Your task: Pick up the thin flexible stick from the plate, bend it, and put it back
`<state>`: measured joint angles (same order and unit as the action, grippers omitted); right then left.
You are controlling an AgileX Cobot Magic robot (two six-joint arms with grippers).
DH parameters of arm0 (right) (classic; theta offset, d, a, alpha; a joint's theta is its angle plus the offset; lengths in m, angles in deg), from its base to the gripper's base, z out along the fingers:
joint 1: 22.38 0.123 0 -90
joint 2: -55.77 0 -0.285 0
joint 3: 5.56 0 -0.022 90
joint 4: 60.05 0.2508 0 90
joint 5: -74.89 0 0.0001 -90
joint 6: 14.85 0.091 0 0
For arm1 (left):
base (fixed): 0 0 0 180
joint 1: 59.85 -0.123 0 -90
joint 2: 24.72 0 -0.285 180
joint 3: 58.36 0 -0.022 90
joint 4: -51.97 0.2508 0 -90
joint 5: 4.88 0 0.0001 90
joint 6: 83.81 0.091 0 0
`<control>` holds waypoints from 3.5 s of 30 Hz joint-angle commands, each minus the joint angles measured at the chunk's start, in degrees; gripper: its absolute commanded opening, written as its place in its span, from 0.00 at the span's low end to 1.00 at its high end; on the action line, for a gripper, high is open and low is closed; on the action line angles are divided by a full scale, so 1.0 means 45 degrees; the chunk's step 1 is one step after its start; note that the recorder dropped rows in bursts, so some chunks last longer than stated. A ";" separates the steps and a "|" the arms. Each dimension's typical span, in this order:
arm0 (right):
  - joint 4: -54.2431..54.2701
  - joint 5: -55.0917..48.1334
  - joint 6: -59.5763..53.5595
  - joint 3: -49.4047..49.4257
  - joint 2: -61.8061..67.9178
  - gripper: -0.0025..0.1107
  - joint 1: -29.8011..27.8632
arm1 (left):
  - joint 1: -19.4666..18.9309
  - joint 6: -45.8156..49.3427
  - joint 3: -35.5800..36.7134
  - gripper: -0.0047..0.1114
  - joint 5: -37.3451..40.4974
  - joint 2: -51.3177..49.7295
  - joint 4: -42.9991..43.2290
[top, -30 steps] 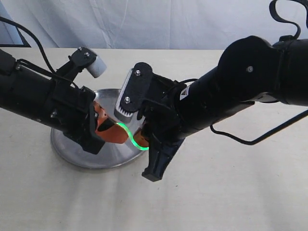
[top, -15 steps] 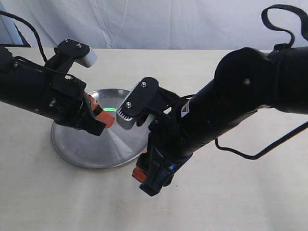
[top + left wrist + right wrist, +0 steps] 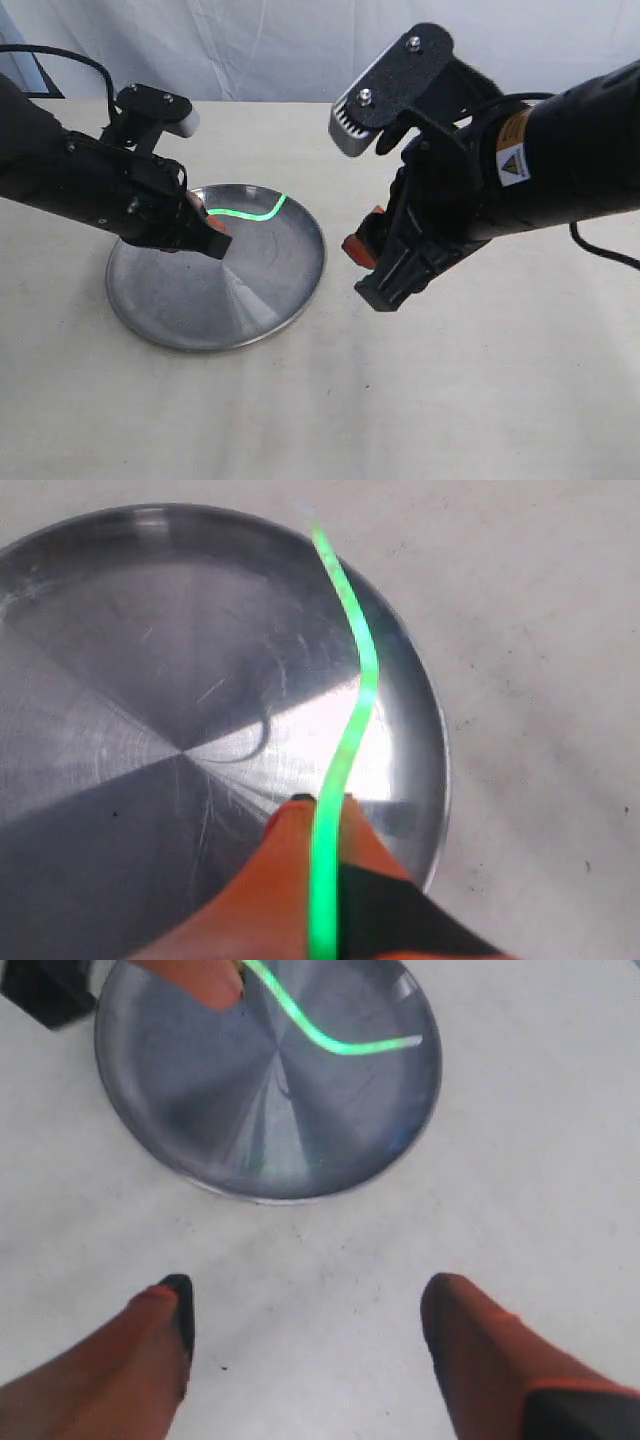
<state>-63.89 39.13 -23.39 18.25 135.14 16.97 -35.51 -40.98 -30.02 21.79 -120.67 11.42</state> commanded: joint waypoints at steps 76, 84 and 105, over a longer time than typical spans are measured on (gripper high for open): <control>0.2451 0.2452 0.1228 0.8429 -1.3866 0.03 -0.9860 | -0.1067 -0.0697 0.0213 0.04 -0.0083 0.7844 0.0354; 0.1851 0.2856 0.1228 1.1158 -1.5907 0.03 -0.9860 | -0.1067 -0.0697 0.0213 0.04 -0.0083 0.7844 0.0354; 0.2361 0.3370 0.1228 1.1869 -1.5907 0.03 -0.9860 | -0.1067 -0.0697 0.0213 0.04 -0.0219 0.7844 0.0381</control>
<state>-53.54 53.30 -17.72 71.53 63.94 -27.10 -40.26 -43.88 -29.17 21.23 -85.60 13.25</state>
